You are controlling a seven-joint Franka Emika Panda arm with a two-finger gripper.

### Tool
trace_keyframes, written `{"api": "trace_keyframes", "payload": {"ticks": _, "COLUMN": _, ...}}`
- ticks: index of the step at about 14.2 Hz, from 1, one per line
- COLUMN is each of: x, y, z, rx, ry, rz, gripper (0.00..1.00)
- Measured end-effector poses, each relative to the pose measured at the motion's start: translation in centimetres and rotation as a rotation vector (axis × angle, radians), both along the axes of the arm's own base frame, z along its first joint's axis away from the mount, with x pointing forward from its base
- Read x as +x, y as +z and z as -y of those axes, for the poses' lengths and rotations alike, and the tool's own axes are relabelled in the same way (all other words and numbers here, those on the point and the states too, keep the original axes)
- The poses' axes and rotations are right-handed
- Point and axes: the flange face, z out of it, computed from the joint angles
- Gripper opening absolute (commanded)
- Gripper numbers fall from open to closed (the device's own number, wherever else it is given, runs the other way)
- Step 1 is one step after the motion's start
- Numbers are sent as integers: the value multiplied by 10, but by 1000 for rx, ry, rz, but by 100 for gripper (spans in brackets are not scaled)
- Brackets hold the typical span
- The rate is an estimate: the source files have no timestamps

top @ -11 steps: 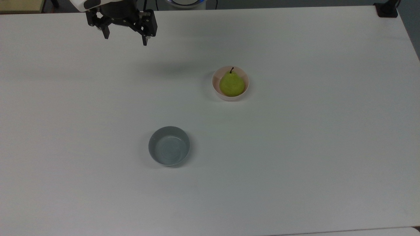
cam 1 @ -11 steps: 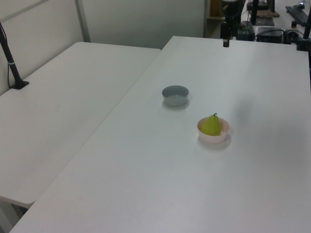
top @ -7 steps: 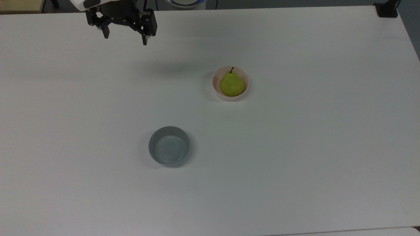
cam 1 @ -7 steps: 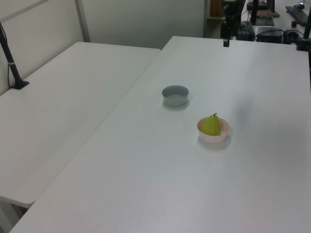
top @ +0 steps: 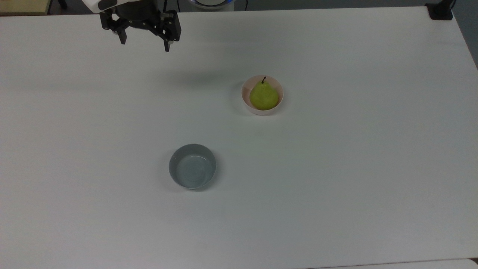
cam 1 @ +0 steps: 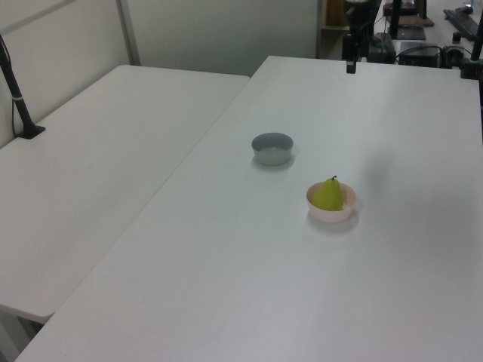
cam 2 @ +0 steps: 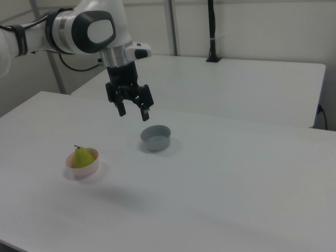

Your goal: Pick up a pear from the bowl

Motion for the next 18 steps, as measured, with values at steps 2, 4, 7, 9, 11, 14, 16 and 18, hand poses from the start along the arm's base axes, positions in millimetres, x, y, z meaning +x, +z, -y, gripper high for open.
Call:
{"api": "trace_keyframes", "payload": {"ticks": 2, "x": 1, "y": 0, "z": -13, "rx": 0, "ry": 21, "rz": 0, "gripper": 100}}
{"api": "trace_keyframes", "payload": {"ticks": 4, "x": 4, "y": 0, "z": -51, "rx": 15, "ry": 78, "rz": 1, "gripper": 100}}
{"api": "trace_keyframes", "payload": {"ticks": 7, "x": 2, "y": 0, "z": -120, "rx": 37, "ry": 188, "rz": 2, "gripper": 100}}
{"api": "trace_keyframes", "payload": {"ticks": 9, "x": -4, "y": 0, "z": -167, "rx": 37, "ry": 266, "rz": 0, "gripper": 100}}
{"api": "trace_keyframes", "payload": {"ticks": 11, "x": -15, "y": -2, "z": -220, "rx": 37, "ry": 355, "rz": -4, "gripper": 100}}
{"api": "trace_keyframes", "payload": {"ticks": 14, "x": -20, "y": -13, "z": -246, "rx": 51, "ry": 394, "rz": -28, "gripper": 100}}
{"api": "trace_keyframes", "payload": {"ticks": 16, "x": -18, "y": -30, "z": -249, "rx": 46, "ry": 434, "rz": -61, "gripper": 100}}
{"api": "trace_keyframes", "payload": {"ticks": 18, "x": -16, "y": -51, "z": -249, "rx": 40, "ry": 477, "rz": -103, "gripper": 100}}
